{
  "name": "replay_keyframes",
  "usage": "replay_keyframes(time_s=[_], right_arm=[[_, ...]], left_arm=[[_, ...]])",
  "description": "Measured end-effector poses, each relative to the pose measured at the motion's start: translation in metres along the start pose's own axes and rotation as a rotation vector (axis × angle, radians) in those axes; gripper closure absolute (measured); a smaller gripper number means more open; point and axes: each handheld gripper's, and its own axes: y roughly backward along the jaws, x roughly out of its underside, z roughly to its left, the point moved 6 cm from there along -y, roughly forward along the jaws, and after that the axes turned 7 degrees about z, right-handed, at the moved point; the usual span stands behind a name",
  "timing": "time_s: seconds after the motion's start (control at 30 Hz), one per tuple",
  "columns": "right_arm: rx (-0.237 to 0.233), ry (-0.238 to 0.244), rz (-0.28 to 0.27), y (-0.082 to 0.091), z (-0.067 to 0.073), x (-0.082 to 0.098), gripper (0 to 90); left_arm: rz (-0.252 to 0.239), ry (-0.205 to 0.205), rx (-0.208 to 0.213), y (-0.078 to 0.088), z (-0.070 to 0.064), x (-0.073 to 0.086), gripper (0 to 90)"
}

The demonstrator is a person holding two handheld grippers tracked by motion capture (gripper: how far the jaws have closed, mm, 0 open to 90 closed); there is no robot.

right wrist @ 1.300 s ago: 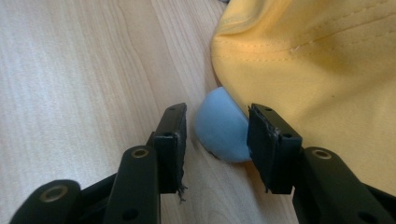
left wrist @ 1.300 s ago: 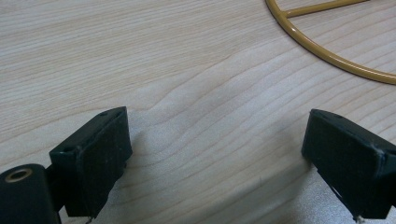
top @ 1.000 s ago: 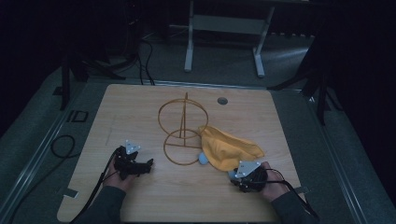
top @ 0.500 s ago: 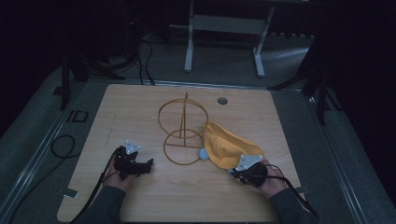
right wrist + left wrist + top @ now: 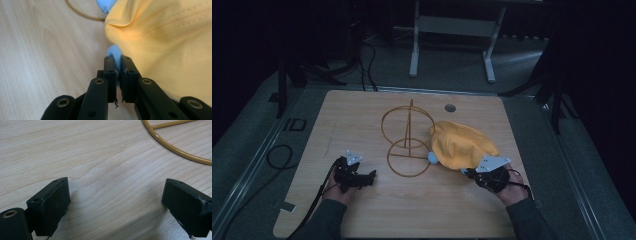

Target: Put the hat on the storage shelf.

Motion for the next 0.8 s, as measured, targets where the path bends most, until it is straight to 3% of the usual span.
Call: replay_keyframes(time_s=[0.33,0.57,0.63,0.8], right_arm=[[0.065,-0.039,-0.092,0.020,-0.024,-0.028,85.1],[0.054,-0.079,-0.219,0.048,-0.033,-0.050,85.1],[0.049,-0.094,-0.242,0.055,-0.035,-0.050,85.1],[0.033,-0.122,-0.216,0.051,-0.038,-0.035,84.7]], left_arm=[[0.000,-0.001,-0.001,0.000,0.000,0.000,8.3],[0.001,-0.001,0.000,0.000,0.000,0.000,8.3],[0.001,-0.002,0.000,0.000,0.000,0.000,8.3],[0.001,-0.001,0.000,0.000,0.000,0.000,8.3]])
